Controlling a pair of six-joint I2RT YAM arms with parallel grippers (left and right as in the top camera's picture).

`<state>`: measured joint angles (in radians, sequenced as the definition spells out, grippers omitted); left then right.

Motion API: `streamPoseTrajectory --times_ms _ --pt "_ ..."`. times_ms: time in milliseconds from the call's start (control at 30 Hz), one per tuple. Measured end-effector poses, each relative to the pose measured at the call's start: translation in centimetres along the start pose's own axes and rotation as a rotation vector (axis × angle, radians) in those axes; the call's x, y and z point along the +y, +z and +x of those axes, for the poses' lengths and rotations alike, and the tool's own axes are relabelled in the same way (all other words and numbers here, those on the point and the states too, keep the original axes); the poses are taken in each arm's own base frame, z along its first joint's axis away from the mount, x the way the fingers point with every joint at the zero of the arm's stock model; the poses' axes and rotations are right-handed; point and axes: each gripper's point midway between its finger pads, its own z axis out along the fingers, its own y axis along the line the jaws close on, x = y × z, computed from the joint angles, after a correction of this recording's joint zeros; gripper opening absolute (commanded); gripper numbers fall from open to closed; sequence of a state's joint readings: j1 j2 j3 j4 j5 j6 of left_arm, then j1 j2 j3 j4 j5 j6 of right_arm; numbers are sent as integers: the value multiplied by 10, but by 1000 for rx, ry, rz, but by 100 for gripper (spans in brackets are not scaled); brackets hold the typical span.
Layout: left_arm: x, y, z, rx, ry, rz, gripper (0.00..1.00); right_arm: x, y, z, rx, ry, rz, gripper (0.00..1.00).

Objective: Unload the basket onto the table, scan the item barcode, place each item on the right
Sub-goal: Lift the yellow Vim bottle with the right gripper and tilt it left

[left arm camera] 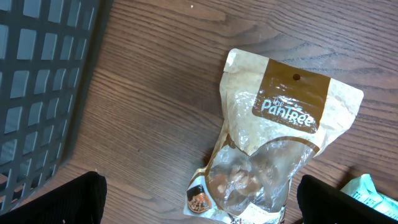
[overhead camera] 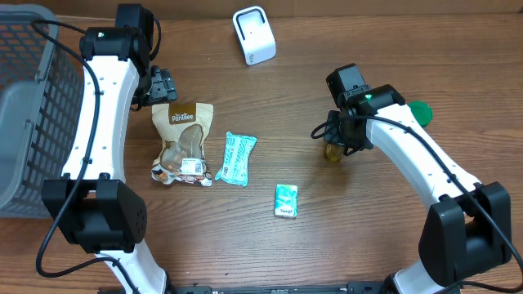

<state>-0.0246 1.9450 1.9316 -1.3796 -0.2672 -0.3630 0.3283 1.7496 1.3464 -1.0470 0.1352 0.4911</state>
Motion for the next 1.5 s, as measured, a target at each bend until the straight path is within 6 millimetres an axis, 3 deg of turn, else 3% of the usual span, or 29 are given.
streamPoseTrajectory --times_ms 233,433,500,667,933,1133,1500 --pt "0 0 0 0 0 0 99 2 -3 4 40 1 -31 23" --pt "0 0 0 0 0 0 100 17 -29 -8 89 -22 -268 22" --pt "0 0 0 0 0 0 100 21 -49 -6 96 -55 -389 22" --pt "0 0 0 0 0 0 100 40 -132 18 70 -233 -775 22" --pt "0 0 0 0 0 0 100 60 -187 57 113 -424 -1110 22" --pt "0 0 0 0 0 0 100 66 -203 61 88 -478 -1218 22" --pt "0 0 0 0 0 0 100 65 -205 66 105 -478 -1231 22"
